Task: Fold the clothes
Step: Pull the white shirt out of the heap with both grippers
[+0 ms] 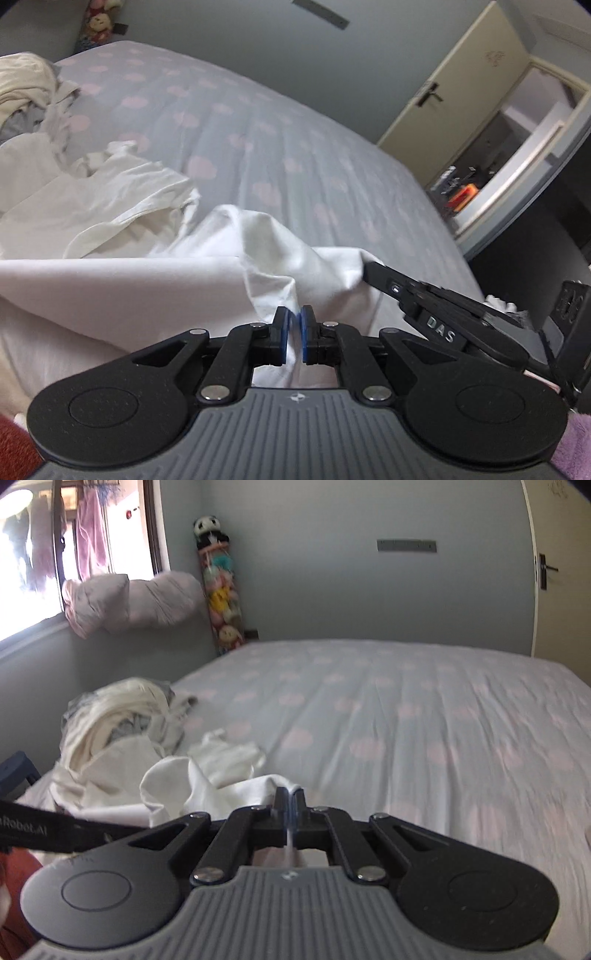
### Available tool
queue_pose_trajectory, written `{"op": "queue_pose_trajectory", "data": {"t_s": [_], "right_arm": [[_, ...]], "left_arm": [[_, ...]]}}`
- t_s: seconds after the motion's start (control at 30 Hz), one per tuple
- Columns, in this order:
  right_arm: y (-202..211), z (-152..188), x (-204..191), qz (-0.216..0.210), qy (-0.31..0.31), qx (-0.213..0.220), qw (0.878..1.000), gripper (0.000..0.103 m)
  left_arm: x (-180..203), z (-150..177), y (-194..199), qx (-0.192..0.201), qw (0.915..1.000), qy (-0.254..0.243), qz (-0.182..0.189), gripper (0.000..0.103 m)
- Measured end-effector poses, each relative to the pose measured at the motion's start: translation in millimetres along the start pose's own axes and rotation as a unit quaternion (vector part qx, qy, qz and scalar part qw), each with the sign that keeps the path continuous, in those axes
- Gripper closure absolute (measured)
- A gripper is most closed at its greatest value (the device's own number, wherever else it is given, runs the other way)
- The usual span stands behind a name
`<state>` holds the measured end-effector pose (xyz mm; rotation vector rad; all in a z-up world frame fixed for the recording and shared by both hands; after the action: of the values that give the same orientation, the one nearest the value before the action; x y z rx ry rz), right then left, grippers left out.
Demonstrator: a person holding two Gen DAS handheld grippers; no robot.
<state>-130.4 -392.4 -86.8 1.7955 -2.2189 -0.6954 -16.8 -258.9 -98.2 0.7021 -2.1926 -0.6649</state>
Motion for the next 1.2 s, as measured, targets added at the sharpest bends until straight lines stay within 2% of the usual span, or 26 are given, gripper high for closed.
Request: {"op": "queue_pose_trajectory", "data": {"t_s": [0.1, 0.17, 0.23, 0.27, 0.33, 0.5, 0.6, 0.8, 0.9, 1.03, 1.2], "right_arm": [[-4, 11, -1, 0.003, -0.002, -0.014, 1.0, 0.098], [-3, 10, 3, 0.012, 0.003, -0.009, 1.0, 0.093], [-5, 5, 3, 0.022, 0.009, -0.002, 1.0, 0.093], [-6, 3, 2, 0.023, 0.013, -0.001, 1.0, 0.088], [-9, -1, 0, 0.024, 0.019, 0.001, 1.0, 0.075], [-20, 1, -11, 0.0, 0.026, -0.014, 1.0, 0.072], [-33, 6, -26, -0.029, 0.029, -0.034, 0.999, 0.066], [-63, 11, -69, -0.08, 0.085, -0.06, 0.991, 0.06], [-85, 9, -85, -0.098, 0.122, -0.071, 0.985, 0.059], [-117, 4, -104, -0.12, 0.173, -0.084, 0.974, 0.049], [-157, 4, -125, -0.145, 0.243, -0.098, 0.954, 0.042]], "left_arm": [[-11, -6, 4, 0.002, 0.9994, 0.008, -0.034, 0.086], [-12, -12, 7, 0.007, 0.9987, 0.016, -0.049, 0.081], [-19, -12, 9, 0.012, 0.9977, 0.027, -0.061, 0.075], [-24, -12, 10, 0.016, 0.997, 0.034, -0.067, 0.068], [-37, -12, 12, 0.022, 0.9953, 0.048, -0.081, 0.062], [-75, -16, 12, 0.023, 0.9895, 0.094, -0.108, 0.062], [-92, -20, 12, 0.024, 0.9862, 0.111, -0.121, 0.062], [-122, -34, 9, 0.013, 0.9819, 0.127, -0.14, 0.061], [-141, -46, 6, 0.007, 0.9799, 0.131, -0.15, 0.061], [-169, -76, 7, 0.008, 0.9769, 0.117, -0.179, 0.061], [-209, -118, 11, 0.018, 0.9712, 0.093, -0.219, 0.061]]}}
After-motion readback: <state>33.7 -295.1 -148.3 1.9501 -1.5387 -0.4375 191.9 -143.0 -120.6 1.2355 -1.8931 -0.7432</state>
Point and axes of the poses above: each gripper's, at about its wrist camera, not at the fingertips, and y roughly against the way its jaws point, x to its right, z to its underside, the point moved 8 cm from there along -y, roughly the way its jaws point, and after that the axes turned 2 degrees about x, right-handed, at the moved point
